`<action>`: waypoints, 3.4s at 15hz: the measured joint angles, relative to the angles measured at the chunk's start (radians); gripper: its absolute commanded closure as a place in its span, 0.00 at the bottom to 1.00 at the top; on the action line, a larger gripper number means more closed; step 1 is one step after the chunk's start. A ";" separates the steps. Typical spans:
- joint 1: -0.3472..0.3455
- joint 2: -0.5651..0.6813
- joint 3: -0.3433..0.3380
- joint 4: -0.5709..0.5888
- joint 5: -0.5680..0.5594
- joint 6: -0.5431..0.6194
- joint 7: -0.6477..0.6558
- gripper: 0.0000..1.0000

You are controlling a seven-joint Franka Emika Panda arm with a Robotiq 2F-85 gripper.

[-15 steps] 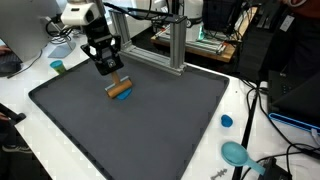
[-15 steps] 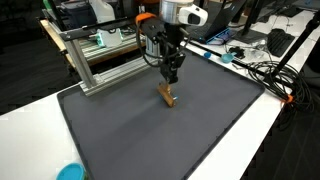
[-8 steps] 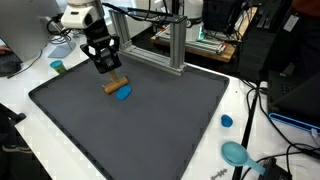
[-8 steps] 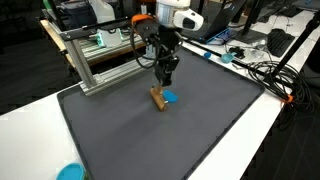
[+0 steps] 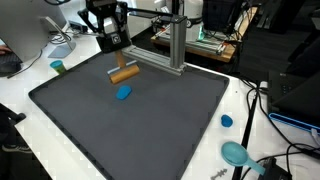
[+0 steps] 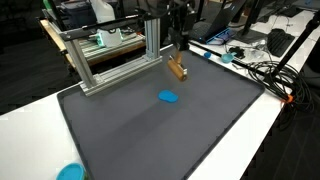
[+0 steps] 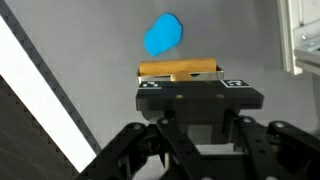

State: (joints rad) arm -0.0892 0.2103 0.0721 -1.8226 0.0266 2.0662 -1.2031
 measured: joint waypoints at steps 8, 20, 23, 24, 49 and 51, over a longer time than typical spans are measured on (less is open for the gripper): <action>0.133 -0.217 0.010 -0.040 -0.003 -0.158 0.594 0.54; 0.120 -0.251 -0.026 -0.181 -0.013 -0.080 0.992 0.79; 0.080 -0.313 -0.077 -0.254 0.033 -0.055 1.022 0.79; 0.067 -0.349 -0.097 -0.289 0.062 -0.045 1.017 0.79; 0.057 -0.742 -0.043 -0.672 -0.060 -0.084 1.250 0.79; 0.057 -0.750 -0.054 -0.691 -0.055 -0.084 1.250 0.29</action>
State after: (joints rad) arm -0.0324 -0.5393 0.0178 -2.5134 -0.0285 1.9822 0.0470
